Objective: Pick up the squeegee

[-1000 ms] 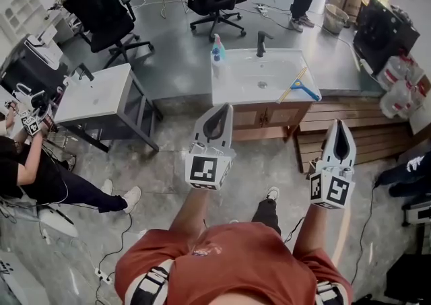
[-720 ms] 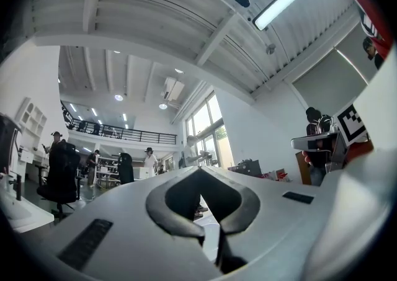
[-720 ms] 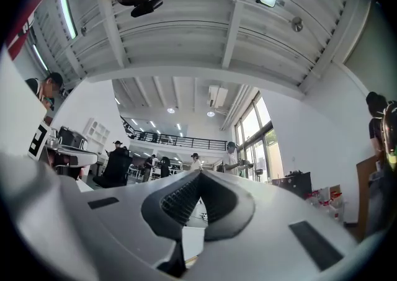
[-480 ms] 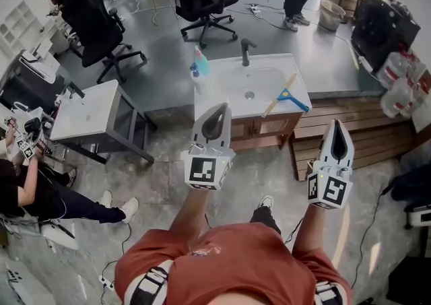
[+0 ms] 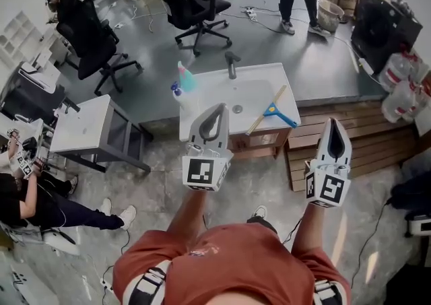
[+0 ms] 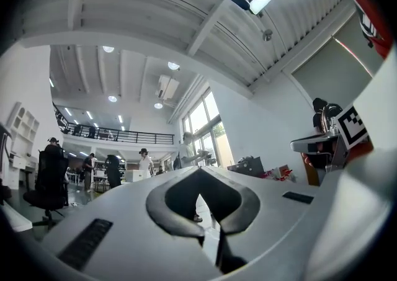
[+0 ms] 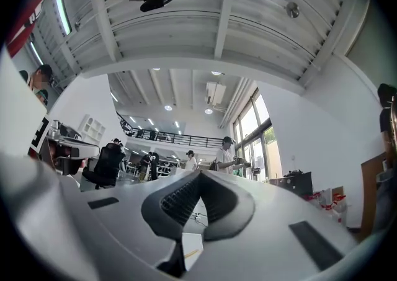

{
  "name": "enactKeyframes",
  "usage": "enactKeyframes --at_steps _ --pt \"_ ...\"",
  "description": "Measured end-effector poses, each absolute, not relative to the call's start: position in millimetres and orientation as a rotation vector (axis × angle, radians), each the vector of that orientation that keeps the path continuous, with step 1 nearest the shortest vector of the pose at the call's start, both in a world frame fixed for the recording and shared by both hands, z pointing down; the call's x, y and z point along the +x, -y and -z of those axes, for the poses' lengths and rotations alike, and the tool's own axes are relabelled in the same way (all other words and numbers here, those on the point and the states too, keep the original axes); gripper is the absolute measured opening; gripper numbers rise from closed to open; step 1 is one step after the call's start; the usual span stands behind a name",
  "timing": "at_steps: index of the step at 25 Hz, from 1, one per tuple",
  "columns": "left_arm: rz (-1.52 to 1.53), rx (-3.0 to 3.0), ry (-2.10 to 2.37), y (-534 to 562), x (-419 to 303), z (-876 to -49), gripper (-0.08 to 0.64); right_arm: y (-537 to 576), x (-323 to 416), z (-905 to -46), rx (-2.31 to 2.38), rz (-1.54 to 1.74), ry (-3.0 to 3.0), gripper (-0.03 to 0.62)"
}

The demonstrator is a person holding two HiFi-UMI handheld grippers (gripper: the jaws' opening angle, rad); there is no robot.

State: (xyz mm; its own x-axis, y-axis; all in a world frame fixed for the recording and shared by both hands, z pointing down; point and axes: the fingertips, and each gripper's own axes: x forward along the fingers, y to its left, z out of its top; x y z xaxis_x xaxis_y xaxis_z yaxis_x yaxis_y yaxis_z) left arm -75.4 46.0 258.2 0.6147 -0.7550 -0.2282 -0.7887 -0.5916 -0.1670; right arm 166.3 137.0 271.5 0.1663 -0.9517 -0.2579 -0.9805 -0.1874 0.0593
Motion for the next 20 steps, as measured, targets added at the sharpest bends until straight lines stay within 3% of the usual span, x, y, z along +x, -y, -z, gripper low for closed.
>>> enactKeyframes --at_steps 9,20 --pt "-0.186 -2.590 -1.264 -7.1 15.5 -263.6 0.018 -98.8 255.7 -280.5 -2.308 -0.356 -1.929 0.008" --pt "-0.184 -2.592 -1.259 10.9 67.8 -277.9 0.018 -73.9 303.9 -296.7 -2.291 -0.325 -1.956 0.008"
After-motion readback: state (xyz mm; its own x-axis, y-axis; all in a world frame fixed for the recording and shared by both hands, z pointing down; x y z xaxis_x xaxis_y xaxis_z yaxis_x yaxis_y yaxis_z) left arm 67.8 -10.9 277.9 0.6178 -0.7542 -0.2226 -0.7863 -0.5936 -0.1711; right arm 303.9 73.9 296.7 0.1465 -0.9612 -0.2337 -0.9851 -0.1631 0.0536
